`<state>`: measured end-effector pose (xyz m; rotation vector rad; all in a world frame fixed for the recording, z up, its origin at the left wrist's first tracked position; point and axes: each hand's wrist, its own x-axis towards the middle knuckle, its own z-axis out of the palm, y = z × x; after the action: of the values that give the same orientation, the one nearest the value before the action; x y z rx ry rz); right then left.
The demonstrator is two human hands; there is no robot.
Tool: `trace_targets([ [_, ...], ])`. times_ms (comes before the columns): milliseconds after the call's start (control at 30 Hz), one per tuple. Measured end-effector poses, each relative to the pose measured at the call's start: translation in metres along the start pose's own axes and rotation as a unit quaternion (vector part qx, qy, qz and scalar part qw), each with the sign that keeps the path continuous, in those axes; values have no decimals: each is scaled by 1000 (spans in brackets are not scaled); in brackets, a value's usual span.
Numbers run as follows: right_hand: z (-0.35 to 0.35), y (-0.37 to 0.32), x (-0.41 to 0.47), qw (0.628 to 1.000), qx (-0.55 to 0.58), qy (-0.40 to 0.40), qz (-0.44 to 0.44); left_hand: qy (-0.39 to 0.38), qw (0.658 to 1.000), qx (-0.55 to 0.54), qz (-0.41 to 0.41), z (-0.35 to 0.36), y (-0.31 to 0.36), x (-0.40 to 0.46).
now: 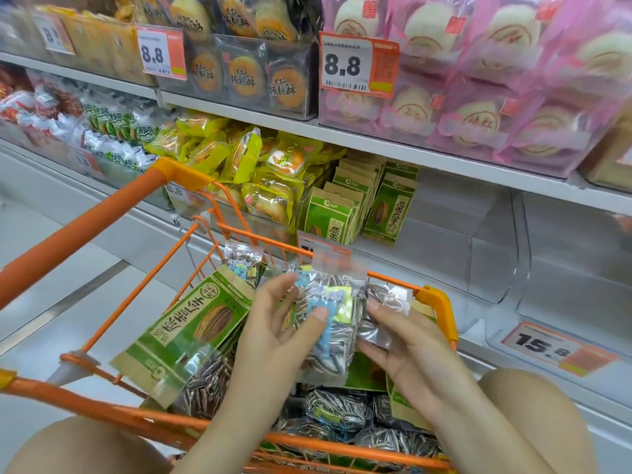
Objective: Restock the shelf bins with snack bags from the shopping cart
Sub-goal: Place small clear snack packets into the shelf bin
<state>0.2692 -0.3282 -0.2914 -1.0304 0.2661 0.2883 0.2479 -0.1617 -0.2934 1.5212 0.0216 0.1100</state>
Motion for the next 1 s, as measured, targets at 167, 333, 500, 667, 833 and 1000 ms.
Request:
trace_targets([
  [167,2,7,2,998,1,32,-56,-28,980,-85,-179,12,-4,6],
  [333,-3,5,6,987,-49,35,-152,-60,965,-118,-226,13,-1,10],
  [500,-20,-25,3,848,-261,-29,-460,-7,951,-153,-269,-10,9,24],
  [667,-21,-33,0,643,-466,-278,-541,-80,935,-168,-302,-27,25,30],
  [833,-24,-29,10,670,-497,-294,-467,-149,938,-126,-285,-26,39,23],
  [1000,-15,-24,11,776,-485,-125,-384,-122,926,-190,-303,-25,15,28],
])
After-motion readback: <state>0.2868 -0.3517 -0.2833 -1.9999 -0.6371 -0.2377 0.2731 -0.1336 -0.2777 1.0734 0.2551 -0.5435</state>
